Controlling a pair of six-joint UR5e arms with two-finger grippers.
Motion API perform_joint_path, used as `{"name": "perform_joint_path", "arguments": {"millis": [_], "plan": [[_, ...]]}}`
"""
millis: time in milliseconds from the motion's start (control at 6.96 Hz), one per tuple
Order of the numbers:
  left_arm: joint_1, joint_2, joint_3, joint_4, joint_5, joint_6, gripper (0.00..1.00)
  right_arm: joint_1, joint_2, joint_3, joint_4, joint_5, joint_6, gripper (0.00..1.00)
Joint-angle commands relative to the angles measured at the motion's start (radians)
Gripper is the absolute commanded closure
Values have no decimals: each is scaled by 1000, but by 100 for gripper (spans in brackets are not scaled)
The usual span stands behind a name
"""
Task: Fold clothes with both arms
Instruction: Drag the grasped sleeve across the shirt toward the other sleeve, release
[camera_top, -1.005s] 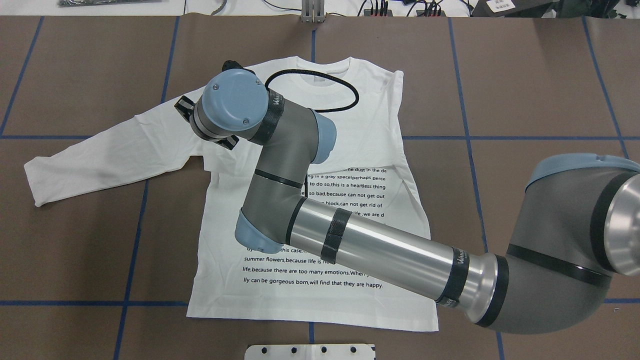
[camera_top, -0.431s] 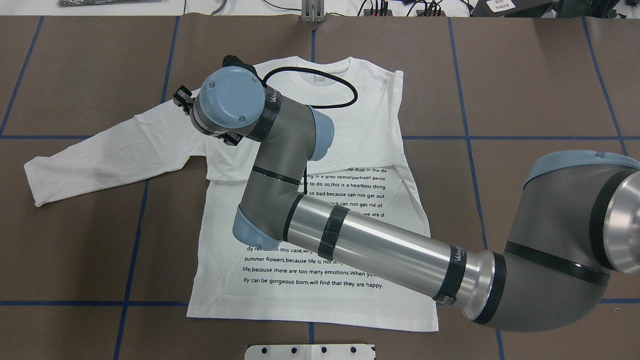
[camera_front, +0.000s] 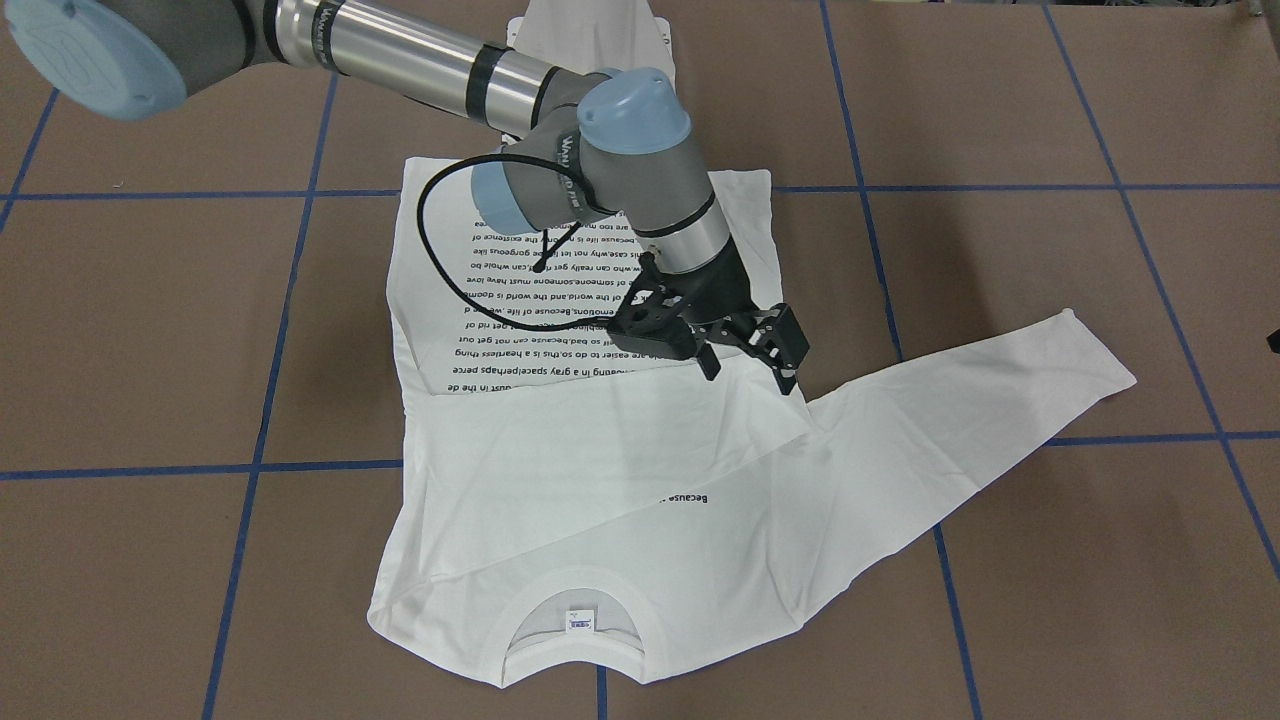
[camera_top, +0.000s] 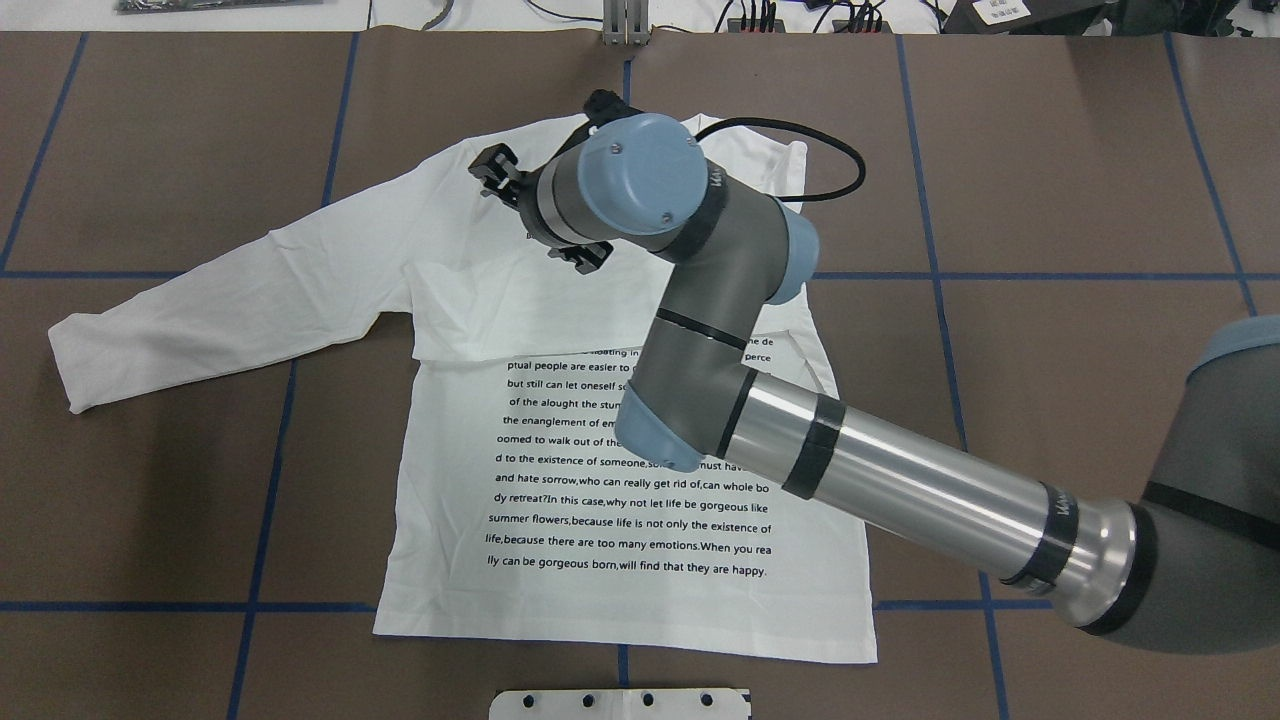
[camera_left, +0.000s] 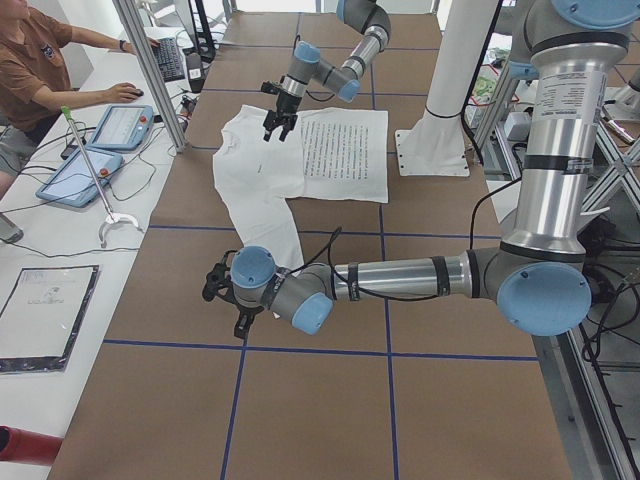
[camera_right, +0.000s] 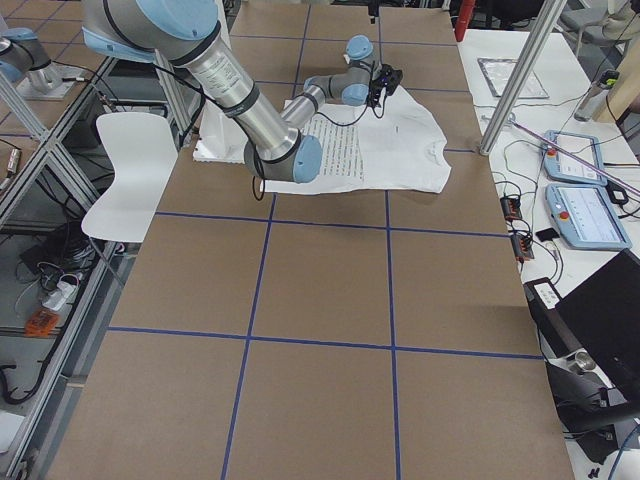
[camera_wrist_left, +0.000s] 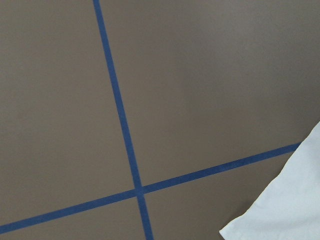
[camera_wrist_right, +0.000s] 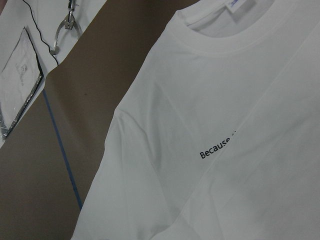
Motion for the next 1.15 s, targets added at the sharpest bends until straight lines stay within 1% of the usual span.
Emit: {"name": "perform_joint_path", "arguments": {"millis": [0, 144, 287, 431, 575, 718, 1005], "plan": [[78, 18, 47, -85, -56, -116, 2, 117, -231, 210, -2, 175, -27, 1], [112, 24, 54, -103, -55, -116, 4, 165, -297, 235, 0, 235, -31, 1], [126, 23, 58, -103, -56, -117, 4, 191, -360, 248, 3, 251, -79, 1], [133, 23, 61, -102, -49, -117, 6, 202, -412, 268, 4, 268, -183, 1], [159, 20, 67, -103, -46, -117, 11, 202, -420, 269, 3, 267, -195, 1], [161, 9, 77, -103, -44, -116, 14, 202, -423, 270, 3, 267, -195, 1], [163, -35, 119, -102, -36, -114, 16, 204, -429, 273, 3, 267, -195, 1]]}}
